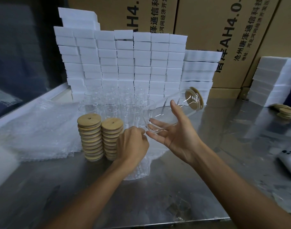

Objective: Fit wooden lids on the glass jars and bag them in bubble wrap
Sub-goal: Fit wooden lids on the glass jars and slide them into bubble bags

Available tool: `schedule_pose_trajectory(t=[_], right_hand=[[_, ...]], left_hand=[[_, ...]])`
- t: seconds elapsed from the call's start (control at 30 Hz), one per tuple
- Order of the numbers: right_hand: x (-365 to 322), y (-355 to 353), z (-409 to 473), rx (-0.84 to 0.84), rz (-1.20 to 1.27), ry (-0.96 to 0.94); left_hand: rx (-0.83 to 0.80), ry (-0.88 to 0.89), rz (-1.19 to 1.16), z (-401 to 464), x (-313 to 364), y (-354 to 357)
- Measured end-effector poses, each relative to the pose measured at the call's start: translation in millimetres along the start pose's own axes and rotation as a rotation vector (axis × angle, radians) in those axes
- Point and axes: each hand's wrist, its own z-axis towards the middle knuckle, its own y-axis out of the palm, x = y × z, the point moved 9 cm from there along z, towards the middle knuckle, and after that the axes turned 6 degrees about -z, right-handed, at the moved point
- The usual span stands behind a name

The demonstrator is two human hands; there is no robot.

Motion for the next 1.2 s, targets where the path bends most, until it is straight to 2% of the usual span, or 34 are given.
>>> schedule_pose_trajectory(t=[0.2, 0.4, 0.6, 0.8, 0.93, 1.1, 1.2], right_hand=[[9.5, 5.6, -7.5, -0.071, -0.093, -0.011], [5.8, -8.7, -0.3, 0.098, -0.204, -0.015], [4.5, -17.6, 7.4, 0.116, -0.32, -0.131], [11.2, -21.1, 12.6, 0.1, -0.589, -0.189], [17.1, -26.4, 18.2, 0.136, -0.695, -0.067], [21.6, -19.9, 16.8, 0.072, -0.68, 0.075], [24.2, -26.0, 19.4, 0.09, -0.673, 0.15]], left_hand=[[-0.092, -0.111, -0.272, 9.3, -11.3, 6.8], [-0.204, -0.182, -0.573, 6.3, -7.7, 15.6], [-0.235, -0.2, -0.549, 3.5, -7.2, 9.9], [-0.247, -0.224, -0.523, 7.6, -4.7, 10.8], [-0.265, -0.266, -0.552, 9.0, -8.2, 17.1], [-0.281, -0.281, -0.528, 8.3, -13.6, 21.1], [-0.284, -0.294, -0.544, 8.4, -14.4, 22.2]])
